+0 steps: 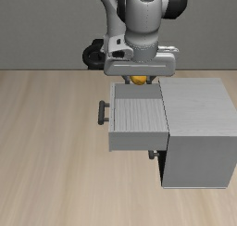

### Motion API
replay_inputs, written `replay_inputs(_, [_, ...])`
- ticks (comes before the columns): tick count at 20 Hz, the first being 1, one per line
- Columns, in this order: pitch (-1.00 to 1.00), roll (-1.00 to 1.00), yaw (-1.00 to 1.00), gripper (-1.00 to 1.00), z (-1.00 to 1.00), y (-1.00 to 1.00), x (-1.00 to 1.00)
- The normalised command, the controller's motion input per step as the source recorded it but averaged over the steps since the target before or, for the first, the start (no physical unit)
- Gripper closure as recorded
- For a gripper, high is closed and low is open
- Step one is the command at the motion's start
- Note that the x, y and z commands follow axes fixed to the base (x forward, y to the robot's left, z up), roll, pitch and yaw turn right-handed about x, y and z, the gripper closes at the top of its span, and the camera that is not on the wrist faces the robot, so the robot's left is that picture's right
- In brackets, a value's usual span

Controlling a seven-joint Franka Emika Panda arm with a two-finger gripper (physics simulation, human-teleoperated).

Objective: Pick up the mango and place it in the top layer of the cabinet

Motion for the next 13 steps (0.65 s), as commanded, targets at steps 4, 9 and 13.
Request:
replay_inputs(4, [0.0, 0.0, 0.0, 1.0, 0.0, 0.0, 1.0])
replay_inputs(9, [0.0, 0.0, 0.0, -1.0, 0.0, 0.0, 0.0])
replay_inputs(13, [0.0, 0.0, 0.0, -1.0, 0.0, 0.0, 0.0])
